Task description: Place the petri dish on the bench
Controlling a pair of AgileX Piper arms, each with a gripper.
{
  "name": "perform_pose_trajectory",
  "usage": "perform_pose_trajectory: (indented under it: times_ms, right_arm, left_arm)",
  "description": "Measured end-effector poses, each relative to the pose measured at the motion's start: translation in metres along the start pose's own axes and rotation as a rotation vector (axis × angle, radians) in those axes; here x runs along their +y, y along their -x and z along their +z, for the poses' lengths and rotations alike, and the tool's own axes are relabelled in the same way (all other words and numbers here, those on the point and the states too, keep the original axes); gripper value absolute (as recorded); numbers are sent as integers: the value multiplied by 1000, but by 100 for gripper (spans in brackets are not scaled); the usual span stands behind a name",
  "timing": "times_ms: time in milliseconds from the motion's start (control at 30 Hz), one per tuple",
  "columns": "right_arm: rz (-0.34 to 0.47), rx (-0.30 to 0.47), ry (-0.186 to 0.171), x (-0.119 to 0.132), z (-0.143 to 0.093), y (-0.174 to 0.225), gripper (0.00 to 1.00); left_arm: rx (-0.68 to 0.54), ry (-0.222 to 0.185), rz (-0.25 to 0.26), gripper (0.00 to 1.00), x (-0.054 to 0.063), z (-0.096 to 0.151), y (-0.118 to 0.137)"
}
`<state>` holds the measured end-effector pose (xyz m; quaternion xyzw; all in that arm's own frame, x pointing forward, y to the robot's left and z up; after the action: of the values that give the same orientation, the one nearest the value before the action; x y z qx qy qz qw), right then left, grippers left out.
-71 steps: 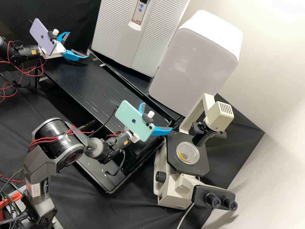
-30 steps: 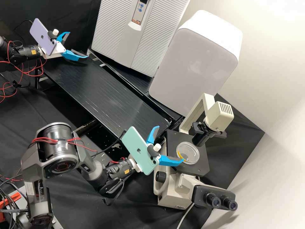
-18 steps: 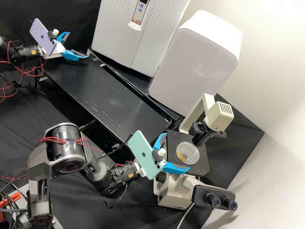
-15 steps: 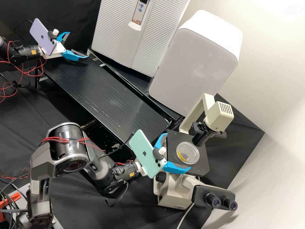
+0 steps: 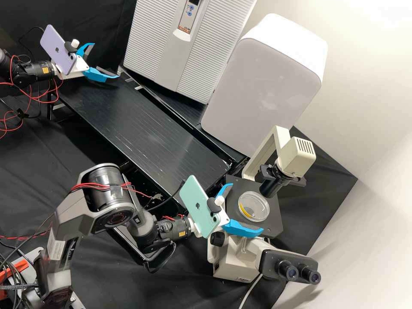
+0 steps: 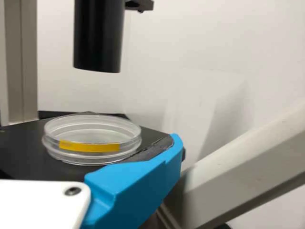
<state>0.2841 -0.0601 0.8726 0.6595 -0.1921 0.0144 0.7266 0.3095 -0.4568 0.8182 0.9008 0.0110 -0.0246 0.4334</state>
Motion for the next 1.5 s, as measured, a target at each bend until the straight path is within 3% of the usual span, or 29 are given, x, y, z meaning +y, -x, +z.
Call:
perform_pose_trajectory:
  times_ms: [467,767,800,1500]
  right_arm:
    - [4,18,-10,-7,-8,-17,100]
    - [-7,-1,5,-9,-7,-22,100]
    - [-7,-2,5,-9,-7,-22,0]
    - [-11,-5,4,-9,-7,-25,0]
  left_arm:
    - [0,0,0,100,0,0,0]
    - [0,0,0,100,0,0,0]
    - [0,0,0,100,0,0,0]
    - [0,0,0,100,0,0,0]
